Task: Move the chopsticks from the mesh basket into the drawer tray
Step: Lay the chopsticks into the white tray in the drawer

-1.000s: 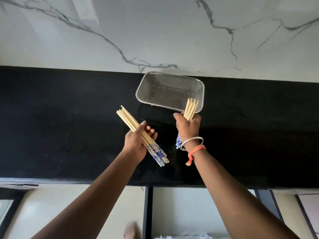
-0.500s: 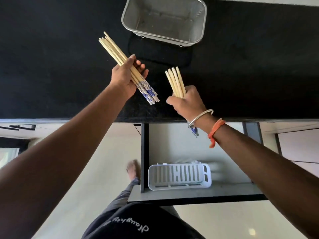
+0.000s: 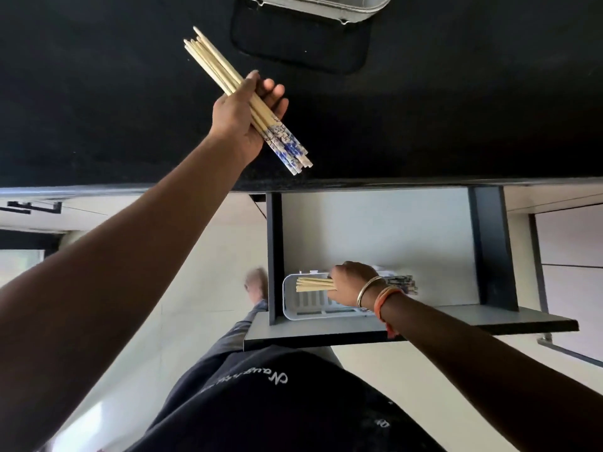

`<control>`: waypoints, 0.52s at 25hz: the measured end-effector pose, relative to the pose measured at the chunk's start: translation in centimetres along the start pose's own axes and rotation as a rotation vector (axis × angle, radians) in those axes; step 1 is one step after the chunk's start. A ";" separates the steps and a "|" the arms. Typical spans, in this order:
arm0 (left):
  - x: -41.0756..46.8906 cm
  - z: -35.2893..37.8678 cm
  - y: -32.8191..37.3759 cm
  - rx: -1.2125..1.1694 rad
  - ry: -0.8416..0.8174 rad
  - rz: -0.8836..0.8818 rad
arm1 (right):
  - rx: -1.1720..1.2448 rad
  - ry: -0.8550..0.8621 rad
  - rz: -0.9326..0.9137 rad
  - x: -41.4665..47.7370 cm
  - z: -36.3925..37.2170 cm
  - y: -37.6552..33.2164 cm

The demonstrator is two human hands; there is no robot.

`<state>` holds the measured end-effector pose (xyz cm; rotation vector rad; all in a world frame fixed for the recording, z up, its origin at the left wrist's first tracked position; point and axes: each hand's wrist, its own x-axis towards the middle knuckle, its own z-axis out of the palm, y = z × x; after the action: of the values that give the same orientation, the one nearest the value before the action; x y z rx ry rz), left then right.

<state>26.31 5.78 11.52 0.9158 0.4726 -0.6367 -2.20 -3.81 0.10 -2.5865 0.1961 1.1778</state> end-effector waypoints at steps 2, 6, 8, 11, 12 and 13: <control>-1.6 0.6 -2.4 -0.034 -0.033 -0.041 | -0.045 -0.011 -0.041 0.6 1.5 -0.3; -4.9 0.4 -9.0 -0.126 -0.071 -0.147 | -0.080 -0.029 -0.095 1.7 3.5 -0.9; -6.3 -0.3 -11.6 -0.182 -0.033 -0.168 | -0.080 -0.031 -0.105 1.8 3.9 -1.1; -8.3 -1.0 -14.3 -0.198 0.023 -0.163 | -0.076 -0.045 -0.113 2.0 4.5 -1.3; -8.9 -1.2 -14.9 -0.194 0.041 -0.163 | -0.078 -0.053 -0.115 2.0 4.8 -1.4; -9.2 -1.3 -15.4 -0.191 0.062 -0.170 | -0.082 -0.064 -0.112 2.0 5.1 -1.4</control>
<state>9.00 2.74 7.70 0.7207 0.6605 -0.7061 -4.22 -0.91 -4.27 -2.5878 -0.0106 1.2499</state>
